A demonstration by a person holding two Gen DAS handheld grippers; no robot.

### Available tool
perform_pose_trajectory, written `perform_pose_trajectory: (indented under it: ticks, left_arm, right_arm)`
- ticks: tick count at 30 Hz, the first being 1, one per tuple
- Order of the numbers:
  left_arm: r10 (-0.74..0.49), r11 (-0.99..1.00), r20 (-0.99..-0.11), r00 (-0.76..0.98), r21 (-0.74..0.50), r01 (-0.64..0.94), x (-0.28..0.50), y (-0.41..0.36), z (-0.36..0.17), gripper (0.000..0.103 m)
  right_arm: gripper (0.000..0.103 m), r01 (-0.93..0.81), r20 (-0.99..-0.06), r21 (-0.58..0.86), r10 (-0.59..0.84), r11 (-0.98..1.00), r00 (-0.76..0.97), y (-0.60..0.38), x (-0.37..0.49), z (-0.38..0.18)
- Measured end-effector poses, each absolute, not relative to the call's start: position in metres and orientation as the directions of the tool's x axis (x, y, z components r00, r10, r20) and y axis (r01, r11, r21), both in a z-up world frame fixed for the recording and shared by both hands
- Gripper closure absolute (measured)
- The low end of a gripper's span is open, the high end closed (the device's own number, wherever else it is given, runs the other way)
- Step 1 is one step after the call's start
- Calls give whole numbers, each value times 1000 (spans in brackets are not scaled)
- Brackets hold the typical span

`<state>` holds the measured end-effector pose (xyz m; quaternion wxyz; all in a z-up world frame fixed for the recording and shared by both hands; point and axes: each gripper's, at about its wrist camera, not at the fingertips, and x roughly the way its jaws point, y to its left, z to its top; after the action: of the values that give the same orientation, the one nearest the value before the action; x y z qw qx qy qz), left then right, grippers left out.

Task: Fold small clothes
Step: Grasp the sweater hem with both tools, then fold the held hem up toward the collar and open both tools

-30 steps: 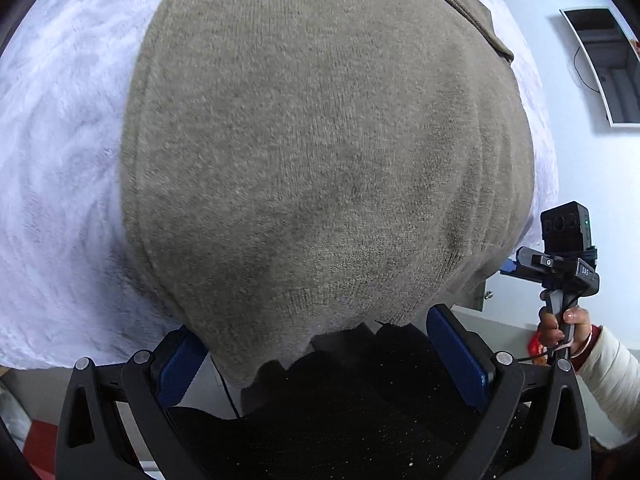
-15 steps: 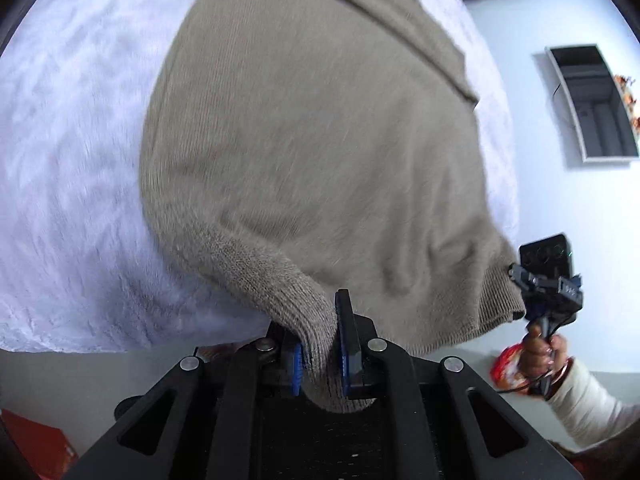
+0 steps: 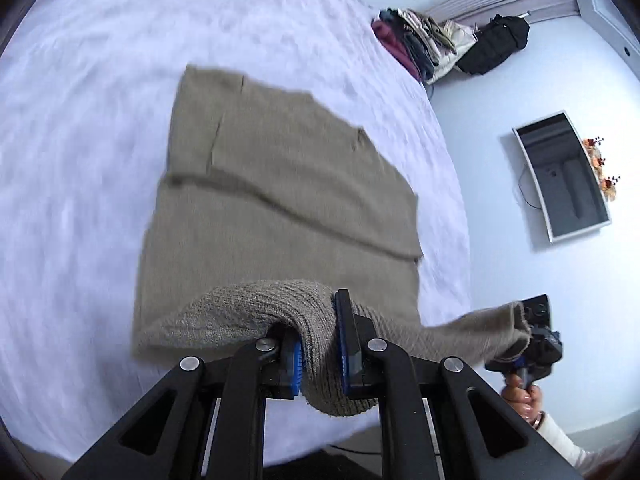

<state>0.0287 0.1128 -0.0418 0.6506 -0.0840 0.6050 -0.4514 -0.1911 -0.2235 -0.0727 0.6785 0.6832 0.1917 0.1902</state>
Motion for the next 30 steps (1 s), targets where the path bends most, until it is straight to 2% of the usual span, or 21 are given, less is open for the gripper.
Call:
perform_pose_trajectory:
  ticks: [5, 9, 13, 19, 24, 25, 26, 27, 28, 30]
  left_arm:
    - [-692, 587, -719, -63, -611, 532, 81, 62, -28, 89]
    - [-673, 612, -739, -25, -576, 541, 117, 13, -44, 89]
    - [-630, 657, -776, 2, -532, 535, 146, -26, -80, 89]
    - [-530, 731, -848, 18, -447, 515, 162, -53, -143, 88]
    - [-532, 739, -846, 22, -451, 501, 164, -52, -144, 86]
    - [-524, 742, -852, 26, -441, 506, 163, -52, -140, 79]
    - [-514, 746, -857, 37, -425, 513, 161, -51, -135, 66]
    - [-513, 746, -857, 51, -416, 520, 158, -48, -128, 58]
    - [-520, 743, -851, 69, -412, 527, 155, -44, -120, 46]
    - [-533, 737, -841, 96, -405, 540, 150, -35, -105, 44]
  right_arm:
    - [91, 0, -31, 998, 511, 61, 859, -285, -140, -57]
    - [91, 34, -79, 995, 505, 98, 859, -329, -96, -63]
    - [91, 116, -146, 989, 492, 91, 858, -366, -59, -96]
    - [90, 288, -287, 955, 496, 78, 819, -390, -18, -176]
    - [90, 277, -259, 960, 500, 39, 826, -393, -16, -198]
    - [86, 279, -265, 959, 505, 50, 821, -394, -18, -196]
    - [82, 286, -279, 956, 511, 66, 814, -394, -18, -192]
    - [74, 292, -294, 952, 514, 86, 806, -394, -19, -186]
    - [65, 297, -311, 948, 511, 112, 802, -394, -22, -178]
    - [64, 292, -350, 937, 486, 194, 801, -394, -33, -158]
